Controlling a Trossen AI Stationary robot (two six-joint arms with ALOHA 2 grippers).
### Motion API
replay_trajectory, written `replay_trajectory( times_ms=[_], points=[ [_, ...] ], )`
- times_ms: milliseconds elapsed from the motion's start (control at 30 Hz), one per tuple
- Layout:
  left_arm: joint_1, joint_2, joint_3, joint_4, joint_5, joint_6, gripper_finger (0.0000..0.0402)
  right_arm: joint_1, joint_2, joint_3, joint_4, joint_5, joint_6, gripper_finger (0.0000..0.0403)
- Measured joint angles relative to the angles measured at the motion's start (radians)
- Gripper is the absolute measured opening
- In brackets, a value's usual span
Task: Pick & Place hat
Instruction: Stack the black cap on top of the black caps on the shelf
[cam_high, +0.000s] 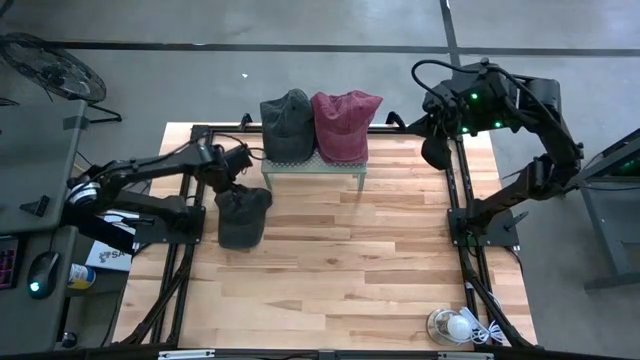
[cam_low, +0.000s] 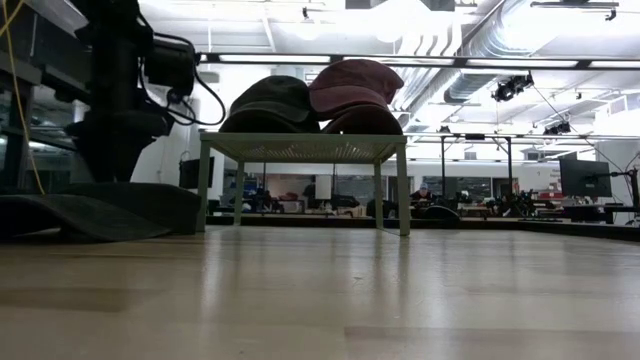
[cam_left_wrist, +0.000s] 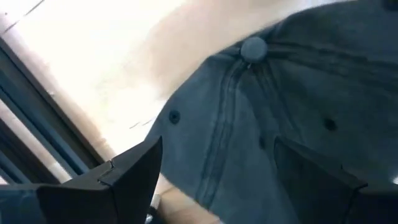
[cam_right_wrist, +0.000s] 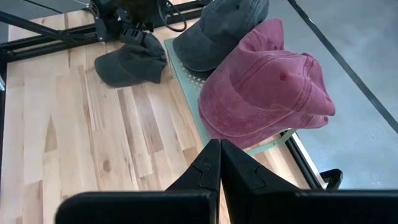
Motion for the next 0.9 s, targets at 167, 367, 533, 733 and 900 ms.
replay_trajectory(
  times_ms=[167, 367, 533, 733, 900],
  points=[
    [0.027, 0.013, 0.0, -0.008, 0.055, 0.061, 0.0303, 0.0, 0.004, 0.0, 0.005, -0.001, 0.01, 0.0],
    [0.026, 0.061, 0.0, -0.053, 0.083, 0.122, 0.0303, 0.0, 0.004, 0.0, 0.006, 0.001, 0.017, 0.0],
    [0.024, 0.108, 0.0, -0.057, 0.077, 0.144, 0.0303, 0.0, 0.004, 0.0, 0.007, 0.002, 0.017, 0.0],
    [0.024, 0.12, 0.0, -0.063, 0.059, 0.141, 0.0284, 0.0, 0.004, 0.0, 0.007, 0.004, 0.017, 0.0],
    [0.024, 0.12, 0.0, -0.087, 0.07, 0.139, 0.0222, 0.0, 0.004, 0.0, 0.007, 0.004, 0.017, 0.0]
  ],
)
